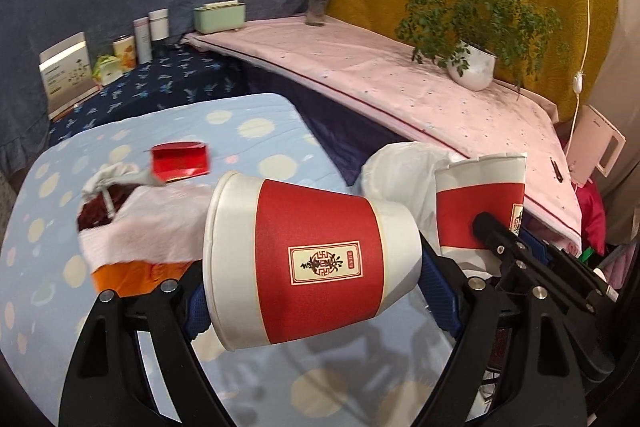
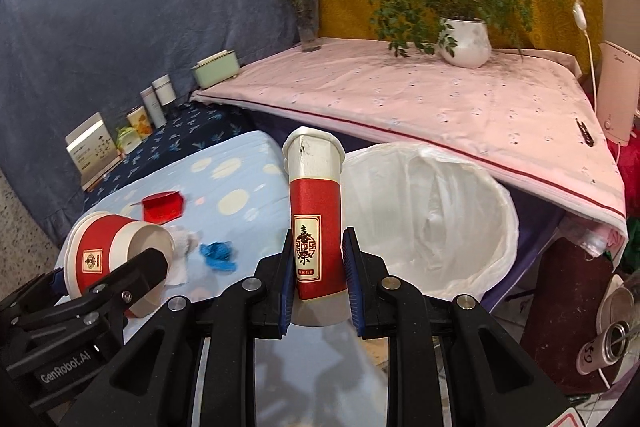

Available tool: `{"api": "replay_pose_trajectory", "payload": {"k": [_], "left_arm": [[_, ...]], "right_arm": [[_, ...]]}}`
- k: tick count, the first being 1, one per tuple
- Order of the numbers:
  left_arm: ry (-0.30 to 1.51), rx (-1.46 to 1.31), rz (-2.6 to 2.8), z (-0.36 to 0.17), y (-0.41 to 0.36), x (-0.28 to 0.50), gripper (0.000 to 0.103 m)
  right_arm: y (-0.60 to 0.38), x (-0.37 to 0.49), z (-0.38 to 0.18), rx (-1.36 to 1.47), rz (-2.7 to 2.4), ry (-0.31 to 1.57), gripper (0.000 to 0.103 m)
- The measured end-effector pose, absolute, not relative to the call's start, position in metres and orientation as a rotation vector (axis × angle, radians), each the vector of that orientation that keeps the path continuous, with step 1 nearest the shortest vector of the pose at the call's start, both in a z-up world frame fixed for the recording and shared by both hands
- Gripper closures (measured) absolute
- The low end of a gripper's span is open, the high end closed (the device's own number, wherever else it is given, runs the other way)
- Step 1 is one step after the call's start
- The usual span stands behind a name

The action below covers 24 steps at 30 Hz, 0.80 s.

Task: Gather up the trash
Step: 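Carry both cups over the white trash bin and open both tools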

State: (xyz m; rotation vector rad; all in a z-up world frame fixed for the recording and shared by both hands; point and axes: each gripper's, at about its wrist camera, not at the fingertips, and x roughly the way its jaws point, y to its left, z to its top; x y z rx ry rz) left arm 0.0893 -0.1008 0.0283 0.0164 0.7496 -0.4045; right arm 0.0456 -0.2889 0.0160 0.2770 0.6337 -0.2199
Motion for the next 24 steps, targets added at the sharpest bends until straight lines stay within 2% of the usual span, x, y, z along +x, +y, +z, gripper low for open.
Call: {"api": "replay_pose_trajectory", "payload": {"k": [17,19,20,22,24], "left_arm": [[0.77,0.114,-0.56,0.004,-0.218,0.148,0.022],[0.783,0.115,-0.553,-0.001,-0.224,0.153,0.018],[0.79,0.112,-0.542,-0.003,-0.225,0.156,0.013],[0.796,0.095,-0.532,-0.006,-0.224,0.16,0.012],[0.807,0.091,-0.531,-0.009,-0.222,0.162,0.012]], "right_arm": [[-0.386,0.086,-0.014,0.32,-0.382,0.679,0.08],[-0.393,0.088,-0.017,0.331,-0.403,0.678,0.079],[-0.395,0.088,-0.018,0.338,-0.412,0.678,0.077],[-0.399,0.089,-0.02,0.35,-0.428,0.677,0.062],[-0.399,0.087,-0.019,0.348,-0.439,0.668,0.057]]}}
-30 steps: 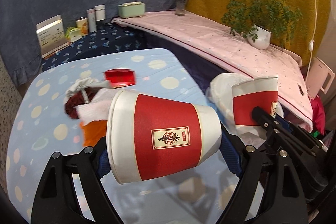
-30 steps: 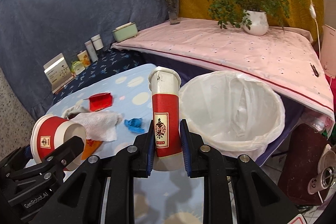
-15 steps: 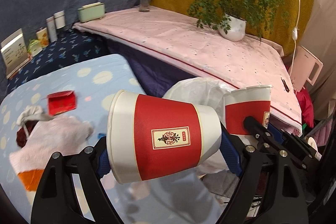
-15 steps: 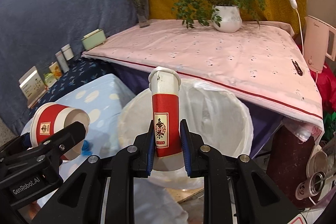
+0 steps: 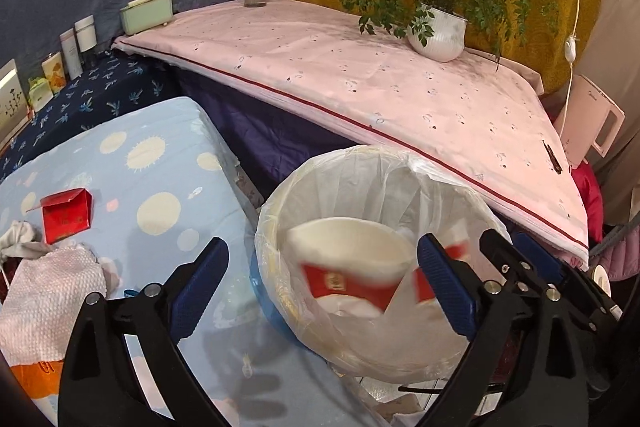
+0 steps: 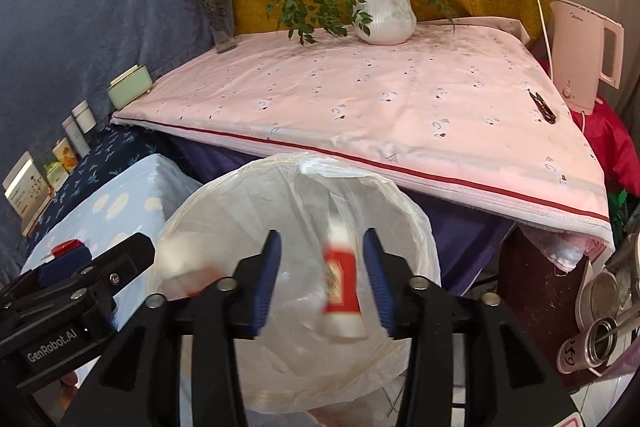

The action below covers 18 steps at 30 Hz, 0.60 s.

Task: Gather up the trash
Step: 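Carry both cups over the white trash bin and open both tools, then move the right tool back to the table and grasp the white paper towel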

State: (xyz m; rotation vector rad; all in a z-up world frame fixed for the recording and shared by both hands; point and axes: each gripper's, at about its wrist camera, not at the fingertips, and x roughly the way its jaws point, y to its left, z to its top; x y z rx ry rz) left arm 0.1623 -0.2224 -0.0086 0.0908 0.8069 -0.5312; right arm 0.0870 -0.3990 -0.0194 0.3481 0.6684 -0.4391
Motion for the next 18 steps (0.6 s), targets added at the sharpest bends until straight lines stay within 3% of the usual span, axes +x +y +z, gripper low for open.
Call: {"api": "replay_pose_trajectory", "payload": {"k": [18], "left_arm": [[0.733,0.092,-0.405,0.011,-0.159,0.137,0.012]], "right_arm": [[-0.347,0.073,0.003,0.304,-0.365,0.643,0.044]]}}
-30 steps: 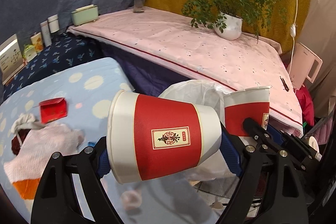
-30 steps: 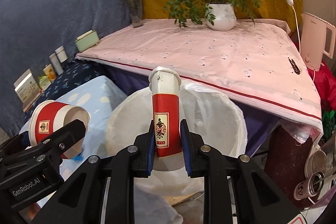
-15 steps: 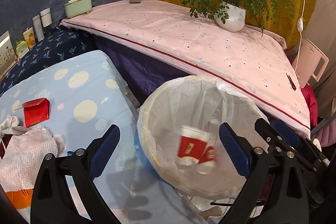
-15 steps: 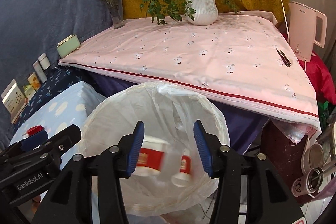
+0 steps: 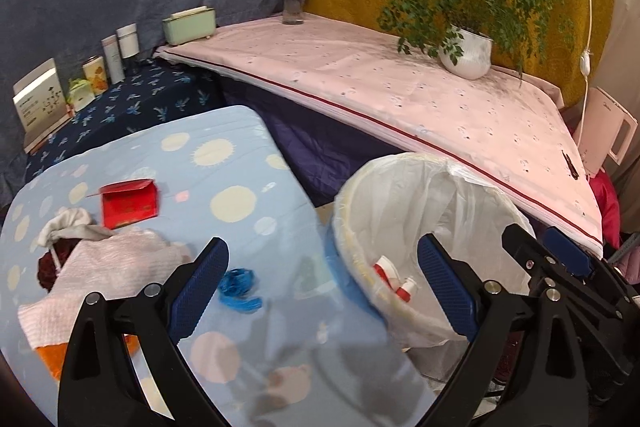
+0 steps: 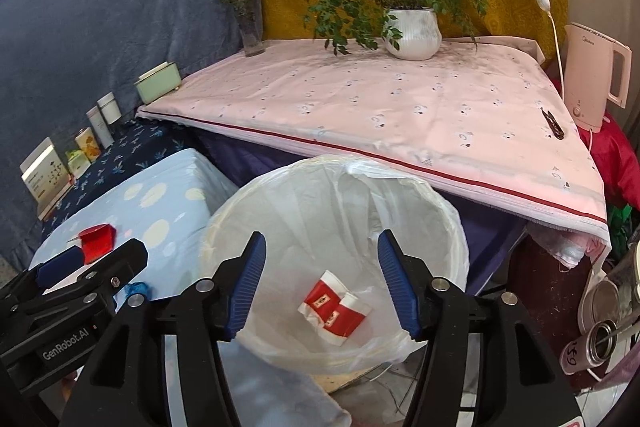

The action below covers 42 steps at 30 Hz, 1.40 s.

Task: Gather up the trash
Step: 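Move the right tool back to the table and grasp the white paper towel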

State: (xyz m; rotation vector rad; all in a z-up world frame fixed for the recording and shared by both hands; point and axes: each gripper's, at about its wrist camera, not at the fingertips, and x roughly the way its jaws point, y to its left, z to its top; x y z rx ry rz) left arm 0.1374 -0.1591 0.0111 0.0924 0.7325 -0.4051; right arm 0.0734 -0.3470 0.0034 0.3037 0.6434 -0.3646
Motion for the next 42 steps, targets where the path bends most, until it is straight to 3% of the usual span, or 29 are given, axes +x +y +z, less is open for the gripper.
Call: {"api": "replay_pose_trajectory", "payload": {"k": [5,38,42], "left_arm": [[0.724,0.08,-0.334,0.017,-0.126,0.132,0.012],[0.79,-0.107,0.031,0.001,0.125,0.091,0.011],[0.8,-0.135,0.052,-0.003,0.142,0.093,0.011]], "right_arm": [[-0.319,0.071,0.007,0.283,-0.317,0.647,0.04],[-0.098,0.093,0.015,0.205,0.099,0.726,0.04],[-0.073,0.1,0.013,0.186,0.152,0.738,0.047]]}}
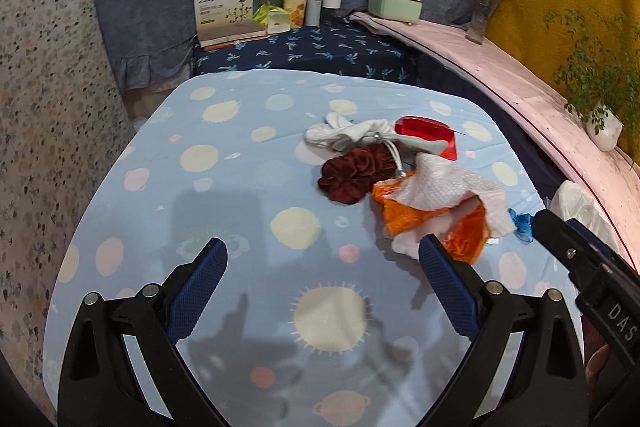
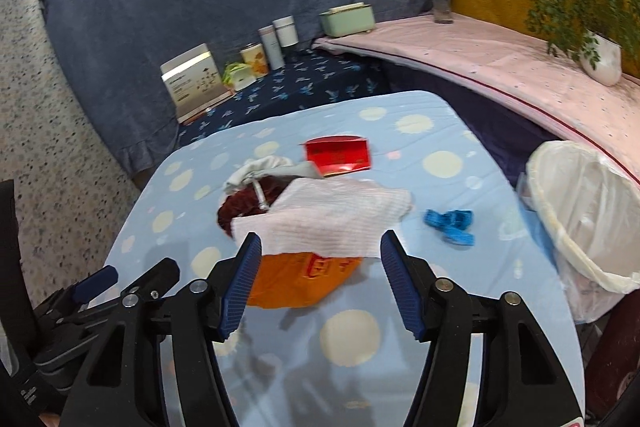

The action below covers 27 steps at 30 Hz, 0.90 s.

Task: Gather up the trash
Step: 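Move the right tool back to the table and grasp the white paper towel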

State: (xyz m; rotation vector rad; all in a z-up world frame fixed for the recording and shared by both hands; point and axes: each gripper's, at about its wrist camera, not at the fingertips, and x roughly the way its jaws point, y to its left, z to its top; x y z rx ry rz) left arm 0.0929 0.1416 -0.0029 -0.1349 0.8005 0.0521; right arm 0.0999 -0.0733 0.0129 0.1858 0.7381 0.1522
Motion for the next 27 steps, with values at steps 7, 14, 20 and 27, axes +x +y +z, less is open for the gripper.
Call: {"api": "replay_pose_trajectory", "payload": {"k": [7,14,20,27], "left_arm": [[0.809,-0.133,0.045,-0.008,0.146,0.094,0.011],[0.817,-0.127,0.011,-0.011,0.136,0.095,0.011],[0.815,-0.118,-0.053,-0.008,0.117,0.092,0.011],[0.842,-0.097,-0.161,-0.011,0.081,0.086,0.011]], "right_arm": [[-0.052,0.111,0.0,0.169,0.212,0.786,0.085],[-0.055,0.113,0.003,0.171,0.217,0.761,0.101],[-0.079,0.107,0.031,0.175,0.169,0.681,0.101],[-0.121,0.102,0.061,0.218,0.093,0.599,0.101]]}}
